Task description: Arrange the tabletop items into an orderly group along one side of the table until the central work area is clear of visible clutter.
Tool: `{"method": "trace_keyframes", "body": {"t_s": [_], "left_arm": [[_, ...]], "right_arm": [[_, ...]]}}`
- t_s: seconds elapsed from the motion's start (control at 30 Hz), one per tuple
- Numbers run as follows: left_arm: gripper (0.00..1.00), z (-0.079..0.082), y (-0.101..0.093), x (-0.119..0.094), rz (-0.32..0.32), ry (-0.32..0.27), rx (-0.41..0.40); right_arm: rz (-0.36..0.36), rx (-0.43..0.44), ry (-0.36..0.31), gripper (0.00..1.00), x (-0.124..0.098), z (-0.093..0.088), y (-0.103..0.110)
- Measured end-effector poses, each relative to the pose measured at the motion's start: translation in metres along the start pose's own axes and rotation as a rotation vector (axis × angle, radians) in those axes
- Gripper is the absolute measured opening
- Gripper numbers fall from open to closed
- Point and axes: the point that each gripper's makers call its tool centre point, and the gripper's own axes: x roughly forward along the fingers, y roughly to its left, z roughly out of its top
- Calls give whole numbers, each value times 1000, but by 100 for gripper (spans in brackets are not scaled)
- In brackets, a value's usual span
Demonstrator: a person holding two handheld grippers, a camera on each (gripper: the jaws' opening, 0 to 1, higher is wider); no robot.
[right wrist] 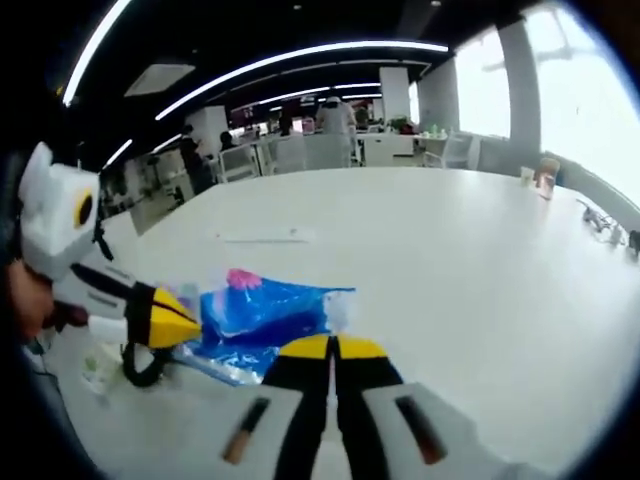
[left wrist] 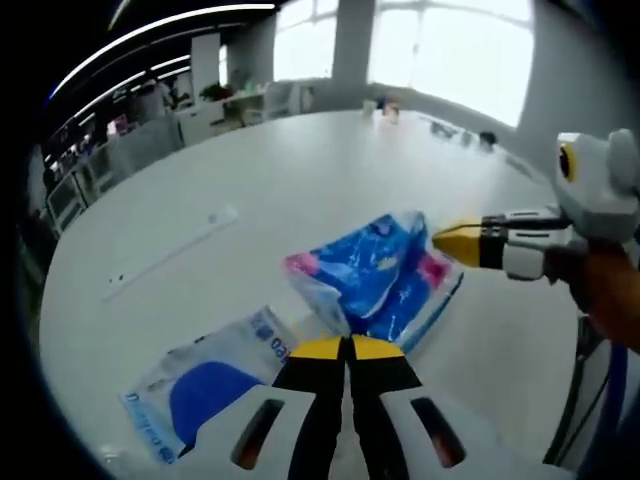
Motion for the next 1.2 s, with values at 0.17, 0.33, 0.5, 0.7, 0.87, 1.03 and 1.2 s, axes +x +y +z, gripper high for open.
{"method": "trace_keyframes", "body": {"t_s": [0.17,0.33,0.5,0.7,0.87,1.03,1.2], "left_arm": [[0,-5,2,7,8,23,-24],[0,-9,-3,14,5,38,-32],[0,-13,-7,21,0,50,-37],[0,-15,-11,24,-3,61,-25],[0,-20,-12,27,-5,75,-19],[0,-25,-16,29,-10,87,-17],[0,-30,-17,31,-11,98,-18]], "right_arm": [[5,1,9,0,5,-5,-3],[2,8,17,0,7,-11,-8],[1,15,24,0,6,-17,-13],[-3,21,33,0,5,-22,-17],[-5,24,45,0,6,-28,-18],[-8,19,54,0,5,-33,-20],[-10,18,67,0,7,-38,-22]]}}
